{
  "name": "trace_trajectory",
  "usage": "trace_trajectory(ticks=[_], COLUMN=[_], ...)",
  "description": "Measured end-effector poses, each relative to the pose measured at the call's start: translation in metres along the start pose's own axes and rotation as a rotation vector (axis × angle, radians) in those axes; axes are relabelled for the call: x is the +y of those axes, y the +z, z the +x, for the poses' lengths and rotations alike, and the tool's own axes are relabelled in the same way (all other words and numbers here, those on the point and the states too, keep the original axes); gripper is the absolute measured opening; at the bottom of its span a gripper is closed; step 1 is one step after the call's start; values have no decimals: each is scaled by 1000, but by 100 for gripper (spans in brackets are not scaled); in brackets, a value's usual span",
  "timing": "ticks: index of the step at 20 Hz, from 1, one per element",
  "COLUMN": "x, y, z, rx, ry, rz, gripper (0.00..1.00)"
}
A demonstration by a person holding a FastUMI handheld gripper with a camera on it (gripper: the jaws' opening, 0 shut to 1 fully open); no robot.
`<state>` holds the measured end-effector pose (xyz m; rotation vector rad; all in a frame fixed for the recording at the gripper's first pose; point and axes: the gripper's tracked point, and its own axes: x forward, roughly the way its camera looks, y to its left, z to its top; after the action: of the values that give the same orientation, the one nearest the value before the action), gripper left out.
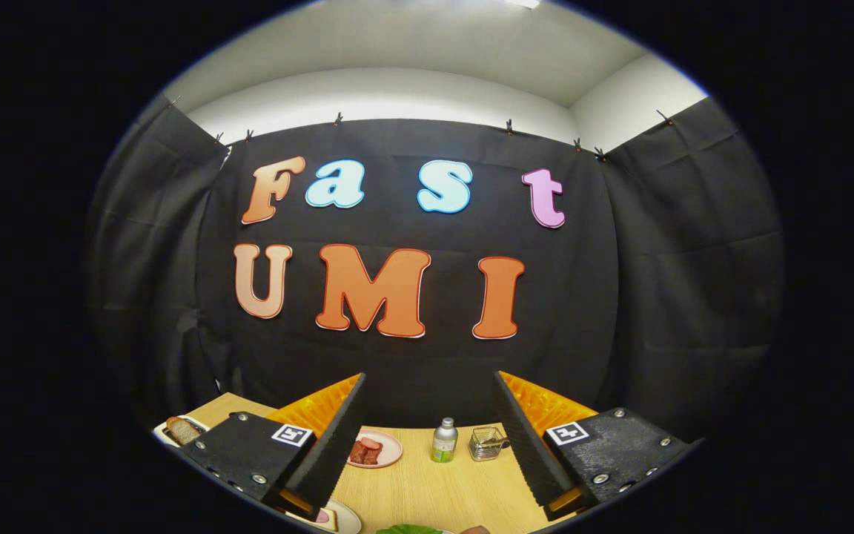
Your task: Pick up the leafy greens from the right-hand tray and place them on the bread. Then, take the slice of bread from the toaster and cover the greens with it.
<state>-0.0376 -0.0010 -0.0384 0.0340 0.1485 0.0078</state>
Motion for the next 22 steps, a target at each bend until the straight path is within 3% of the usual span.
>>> trace_trajectory(ticks=[3,11,22], x=[-2,-6,5], y=[-14,-143,-305], z=[7,1,-44], rx=[-2,330,769], ry=[3,37,125], rz=[-35,-4,34], gripper=[99,98,98])
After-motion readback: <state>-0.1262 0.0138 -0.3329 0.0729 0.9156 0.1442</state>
